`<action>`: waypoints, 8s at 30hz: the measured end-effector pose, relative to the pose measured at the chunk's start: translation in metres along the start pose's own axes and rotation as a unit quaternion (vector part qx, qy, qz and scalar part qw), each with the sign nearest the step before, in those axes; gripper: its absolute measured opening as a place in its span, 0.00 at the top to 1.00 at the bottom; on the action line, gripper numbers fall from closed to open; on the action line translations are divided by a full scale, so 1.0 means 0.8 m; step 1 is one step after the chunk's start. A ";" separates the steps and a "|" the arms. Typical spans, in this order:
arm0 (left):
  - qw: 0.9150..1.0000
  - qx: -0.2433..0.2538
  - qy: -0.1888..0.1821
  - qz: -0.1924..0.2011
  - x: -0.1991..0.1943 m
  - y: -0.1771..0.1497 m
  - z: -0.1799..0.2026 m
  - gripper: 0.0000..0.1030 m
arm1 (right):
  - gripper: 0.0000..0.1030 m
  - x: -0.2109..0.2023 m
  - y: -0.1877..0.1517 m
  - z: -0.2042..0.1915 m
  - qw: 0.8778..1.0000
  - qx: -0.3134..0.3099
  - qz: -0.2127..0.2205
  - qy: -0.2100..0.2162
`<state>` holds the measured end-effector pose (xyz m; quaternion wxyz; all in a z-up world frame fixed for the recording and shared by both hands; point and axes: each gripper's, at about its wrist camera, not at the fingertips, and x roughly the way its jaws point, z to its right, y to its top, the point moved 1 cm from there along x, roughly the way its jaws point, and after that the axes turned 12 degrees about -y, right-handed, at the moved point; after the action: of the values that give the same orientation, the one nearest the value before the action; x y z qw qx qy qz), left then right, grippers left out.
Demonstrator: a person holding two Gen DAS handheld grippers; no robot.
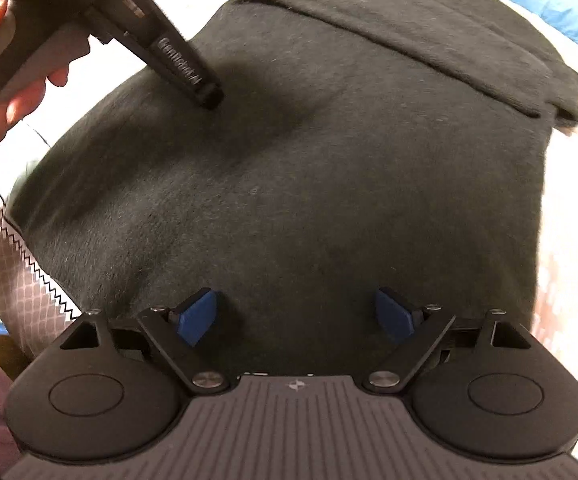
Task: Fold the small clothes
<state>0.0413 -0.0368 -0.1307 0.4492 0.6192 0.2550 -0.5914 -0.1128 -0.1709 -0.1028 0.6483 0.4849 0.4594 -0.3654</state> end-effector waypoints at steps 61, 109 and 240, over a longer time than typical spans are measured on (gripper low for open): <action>0.993 -0.114 0.022 -0.006 -0.043 -0.081 -0.095 0.00 | 0.28 -0.020 -0.060 0.140 0.966 0.252 0.020 -0.053; 0.998 -0.055 0.019 -0.031 -0.045 -0.112 -0.066 0.00 | 0.31 -0.042 -0.114 0.171 0.940 0.341 0.020 -0.009; 0.956 -0.170 -0.192 0.141 -0.002 0.210 -0.151 0.00 | 0.41 0.084 0.286 0.134 0.971 0.118 0.208 -0.007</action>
<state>0.2442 -0.0115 -0.0984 0.6670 0.4380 0.1710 -0.5780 0.1442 -0.2158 -0.0878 0.6518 0.6403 0.2972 -0.2773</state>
